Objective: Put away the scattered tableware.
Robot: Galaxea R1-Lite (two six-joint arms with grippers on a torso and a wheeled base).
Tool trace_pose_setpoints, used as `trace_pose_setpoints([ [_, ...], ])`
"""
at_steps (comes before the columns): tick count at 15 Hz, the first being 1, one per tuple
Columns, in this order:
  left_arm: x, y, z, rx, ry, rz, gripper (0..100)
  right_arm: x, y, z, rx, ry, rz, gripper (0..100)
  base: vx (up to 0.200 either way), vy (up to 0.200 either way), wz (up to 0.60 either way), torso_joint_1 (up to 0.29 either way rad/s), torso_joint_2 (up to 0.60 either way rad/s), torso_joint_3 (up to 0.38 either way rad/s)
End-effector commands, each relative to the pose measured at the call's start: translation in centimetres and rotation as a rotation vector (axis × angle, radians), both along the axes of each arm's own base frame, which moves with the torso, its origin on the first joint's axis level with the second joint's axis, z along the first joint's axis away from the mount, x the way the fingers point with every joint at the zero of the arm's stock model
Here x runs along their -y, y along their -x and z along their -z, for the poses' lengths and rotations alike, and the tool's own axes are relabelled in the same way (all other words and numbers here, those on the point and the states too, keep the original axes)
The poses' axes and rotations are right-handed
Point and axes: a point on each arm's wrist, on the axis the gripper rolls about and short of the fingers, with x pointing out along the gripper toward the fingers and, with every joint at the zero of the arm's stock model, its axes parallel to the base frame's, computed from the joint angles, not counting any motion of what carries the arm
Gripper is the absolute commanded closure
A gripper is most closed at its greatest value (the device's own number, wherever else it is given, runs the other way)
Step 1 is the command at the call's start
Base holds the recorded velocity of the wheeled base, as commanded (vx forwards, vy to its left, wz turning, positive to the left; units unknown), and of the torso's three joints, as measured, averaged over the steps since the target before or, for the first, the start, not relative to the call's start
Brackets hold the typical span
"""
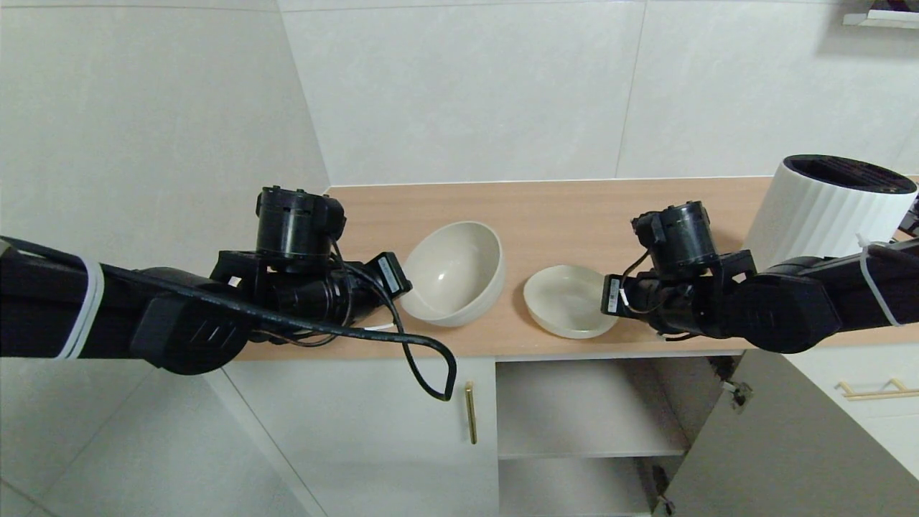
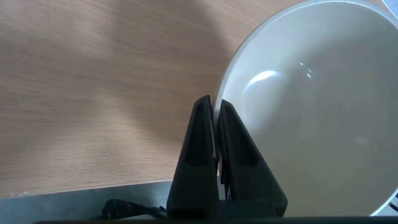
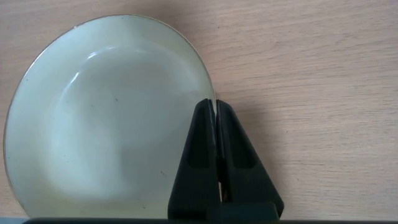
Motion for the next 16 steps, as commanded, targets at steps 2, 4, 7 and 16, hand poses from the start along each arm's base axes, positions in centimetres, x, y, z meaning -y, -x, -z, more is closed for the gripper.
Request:
trace_pose_setpoints([
  [2,-0.1,0.3,-0.6,0.012,0.006,0.003,100,0.0,0.1,-0.2,0.004,-0.002,-0.001,100,0.000,0.000,0.00,0.000,0.00,0.000],
  [4,-0.3,0.6,-0.9,0.019,0.009,0.004,100,0.2,0.4,-0.7,0.012,-0.008,-0.003,100,0.000,0.000,0.00,0.000,0.00,0.000],
  [7,-0.7,1.6,-1.4,0.000,0.003,0.014,100,1.1,2.2,-2.3,0.008,-0.015,-0.016,100,0.000,0.000,0.00,0.000,0.00,0.000],
  [16,-2.1,6.0,-2.2,-0.052,-0.058,0.153,100,4.3,9.2,-7.1,-0.090,-0.130,-0.261,100,0.000,0.000,0.00,0.000,0.00,0.000],
])
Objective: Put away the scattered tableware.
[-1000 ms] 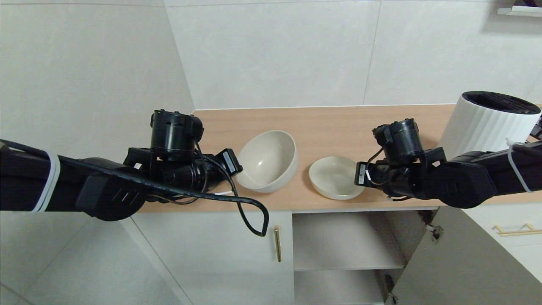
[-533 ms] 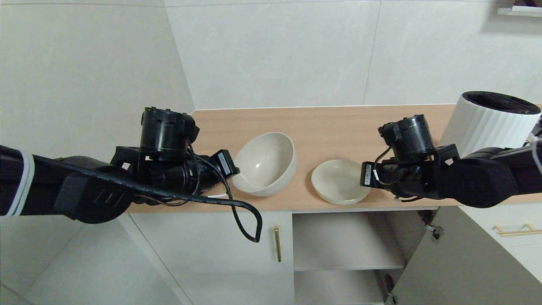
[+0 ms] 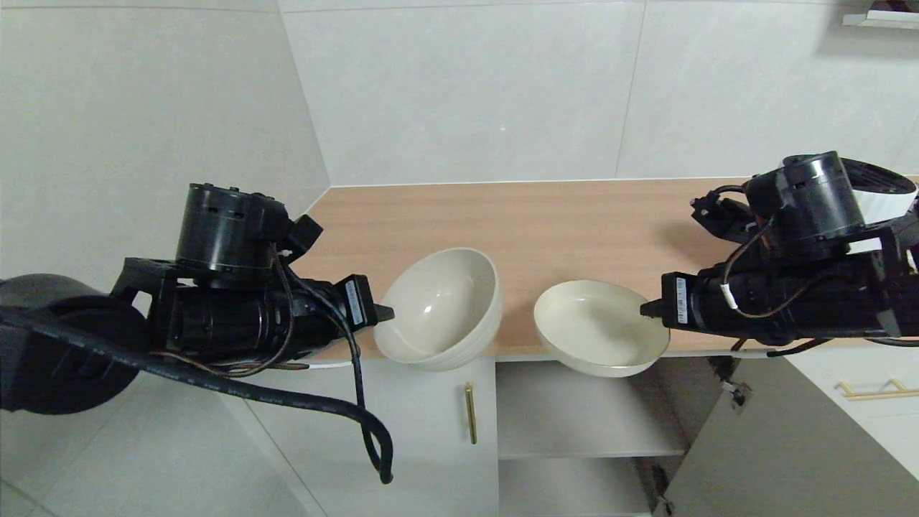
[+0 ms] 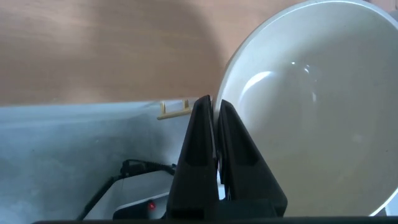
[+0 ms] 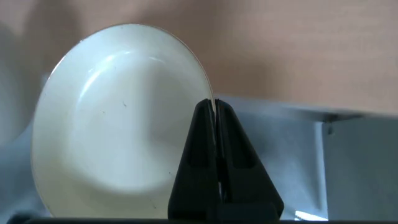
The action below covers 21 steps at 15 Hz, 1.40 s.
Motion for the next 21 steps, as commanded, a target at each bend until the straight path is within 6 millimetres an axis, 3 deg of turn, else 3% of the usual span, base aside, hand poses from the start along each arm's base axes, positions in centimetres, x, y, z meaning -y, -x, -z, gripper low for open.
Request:
trace_pose_setpoints([
  [1,0.0,0.7,-0.3,0.011,0.001,0.010,100,0.8,1.4,-0.9,0.024,-0.016,-0.018,100,0.000,0.000,0.00,0.000,0.00,0.000],
  [5,0.1,0.9,-0.4,0.003,-0.001,0.017,100,1.4,1.7,0.3,0.022,0.069,-0.060,100,0.000,0.000,0.00,0.000,0.00,0.000],
  [8,0.1,0.9,-0.3,-0.002,-0.006,0.022,100,1.4,1.6,0.4,0.016,0.074,-0.063,100,-0.200,0.000,0.00,0.007,0.00,0.001],
  [21,0.5,1.2,0.2,-0.001,-0.041,0.056,100,1.1,1.0,1.4,-0.014,0.092,-0.065,100,0.000,0.000,0.00,0.000,0.00,0.000],
])
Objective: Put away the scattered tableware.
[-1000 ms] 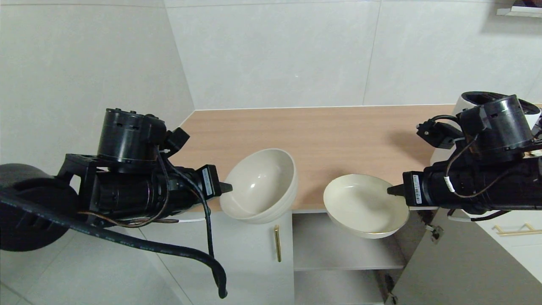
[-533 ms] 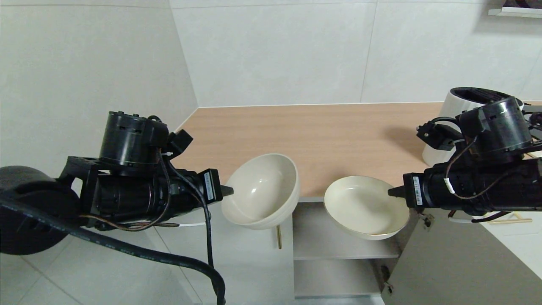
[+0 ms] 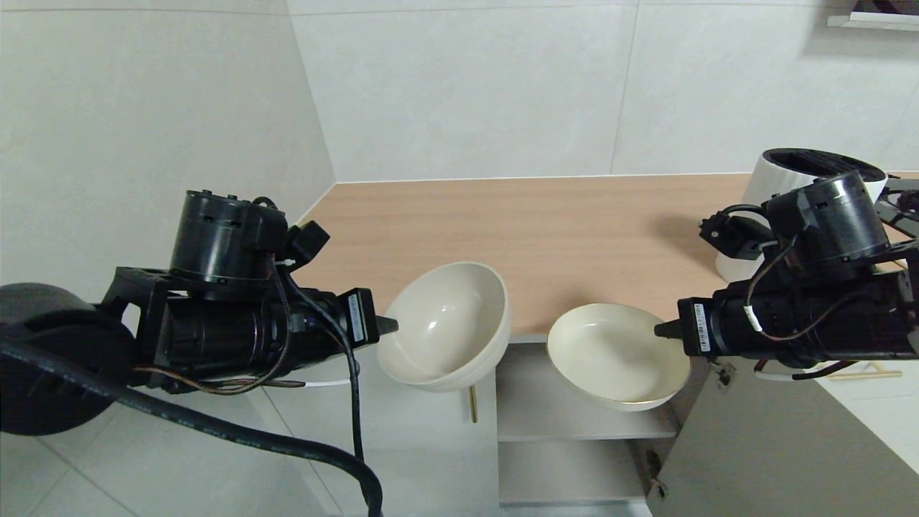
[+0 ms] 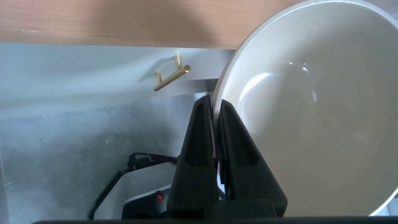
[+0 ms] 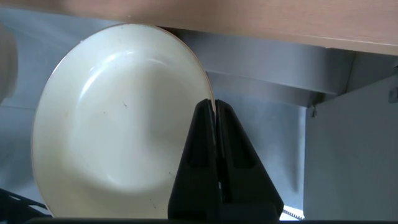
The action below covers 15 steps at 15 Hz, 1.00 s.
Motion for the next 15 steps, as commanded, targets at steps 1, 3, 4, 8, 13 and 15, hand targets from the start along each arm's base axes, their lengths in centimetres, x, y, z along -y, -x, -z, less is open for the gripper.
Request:
trace_pose_setpoints([
  [1,0.04,-0.06,0.12,-0.003,-0.001,0.000,100,-0.12,-0.20,0.34,-0.008,0.011,-0.006,100,0.000,0.000,0.00,-0.032,0.07,0.046],
  [3,0.04,-0.06,0.12,-0.003,-0.001,0.000,100,-0.07,-0.12,0.62,-0.015,0.018,-0.008,100,0.000,0.000,0.00,-0.136,0.31,0.173],
  [4,0.05,-0.09,0.16,-0.004,-0.002,0.000,100,-0.09,-0.15,0.66,-0.015,0.021,-0.008,100,0.000,0.000,0.00,-0.178,0.44,0.246],
  [8,0.07,-0.11,0.21,-0.006,-0.002,0.000,100,-0.13,-0.23,0.79,-0.019,0.025,-0.011,100,0.000,0.000,0.00,-0.196,0.47,0.273],
  [13,0.05,-0.07,0.20,-0.005,-0.003,0.001,100,-0.25,-0.48,1.17,-0.030,0.032,-0.010,100,0.000,0.000,0.00,-0.182,0.48,0.291],
  [15,0.06,-0.10,0.25,-0.007,-0.003,0.000,100,-0.30,-0.57,1.28,-0.033,0.033,-0.010,100,0.000,0.000,0.00,-0.158,0.46,0.293],
])
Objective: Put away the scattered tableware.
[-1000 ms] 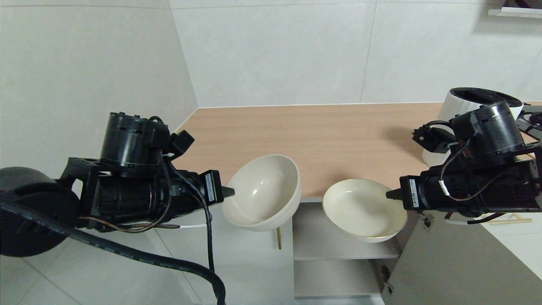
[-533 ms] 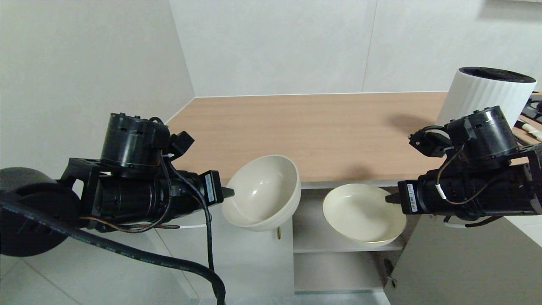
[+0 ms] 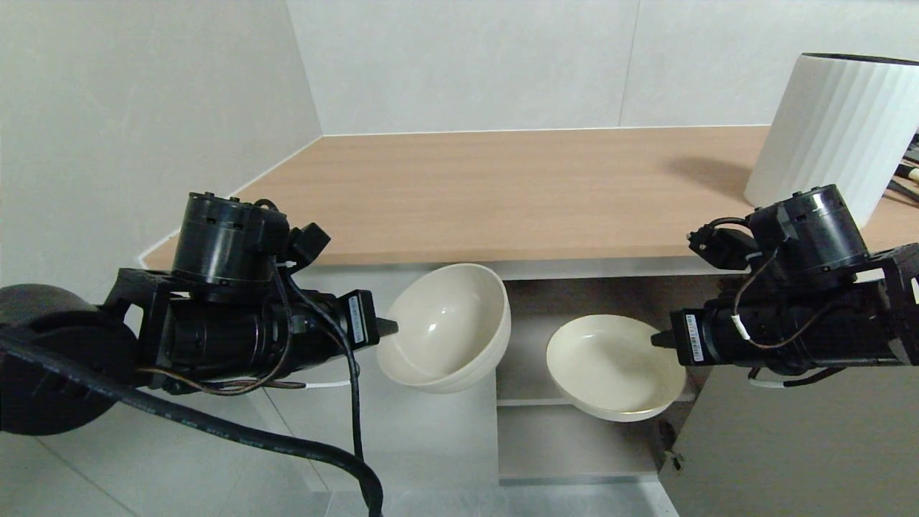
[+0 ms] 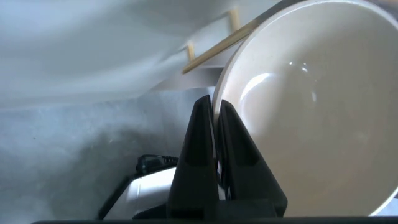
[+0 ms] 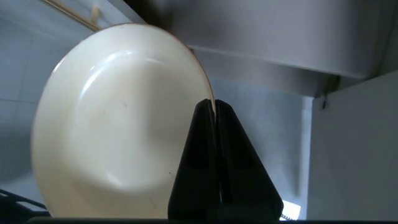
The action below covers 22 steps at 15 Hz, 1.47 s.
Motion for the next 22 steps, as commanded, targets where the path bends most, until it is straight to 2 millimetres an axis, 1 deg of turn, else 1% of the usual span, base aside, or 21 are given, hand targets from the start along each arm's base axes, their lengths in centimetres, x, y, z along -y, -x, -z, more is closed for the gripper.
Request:
trace_pose_setpoints([
  [1,0.0,-0.1,0.1,-0.002,0.000,0.000,100,-0.1,-0.1,0.2,-0.007,0.004,0.000,100,0.000,0.000,0.00,-0.149,0.46,0.305],
  [6,0.0,-0.1,0.1,-0.004,-0.002,0.001,100,-0.2,-0.4,0.6,-0.017,0.010,0.001,100,0.000,0.000,0.00,-0.118,0.42,0.290],
  [10,0.0,-0.1,0.2,-0.006,-0.003,0.001,100,-0.2,-0.4,0.7,-0.022,0.012,0.001,100,0.000,0.000,0.00,-0.016,0.07,0.054],
  [13,0.0,-0.1,0.2,-0.007,-0.004,0.001,100,-0.6,-1.1,1.7,-0.048,0.028,0.003,100,0.000,0.000,0.00,0.000,0.00,0.000],
  [17,0.0,-0.1,0.3,-0.009,-0.004,0.002,100,-1.9,-3.7,5.1,-0.084,0.048,0.007,100,0.000,0.000,0.00,0.000,0.00,0.000],
  [18,0.0,-0.1,0.3,-0.009,-0.004,0.002,100,-2.2,-4.1,5.6,-0.084,0.049,0.011,100,0.000,0.000,0.00,0.000,0.00,0.000],
  [19,0.1,-0.1,0.3,-0.010,-0.004,0.002,100,-2.6,-5.0,6.7,-0.083,0.049,0.018,100,0.000,0.000,0.00,0.000,0.00,0.000],
  [20,0.1,-0.1,0.3,-0.010,-0.004,0.002,100,-3.1,-6.0,8.3,-0.087,0.052,0.020,100,0.000,0.000,0.00,0.000,0.00,0.000],
  [22,0.1,-0.1,0.3,-0.010,-0.004,0.002,100,-3.4,-6.9,9.8,-0.098,0.047,0.040,100,0.000,0.000,0.00,0.000,0.00,0.000],
])
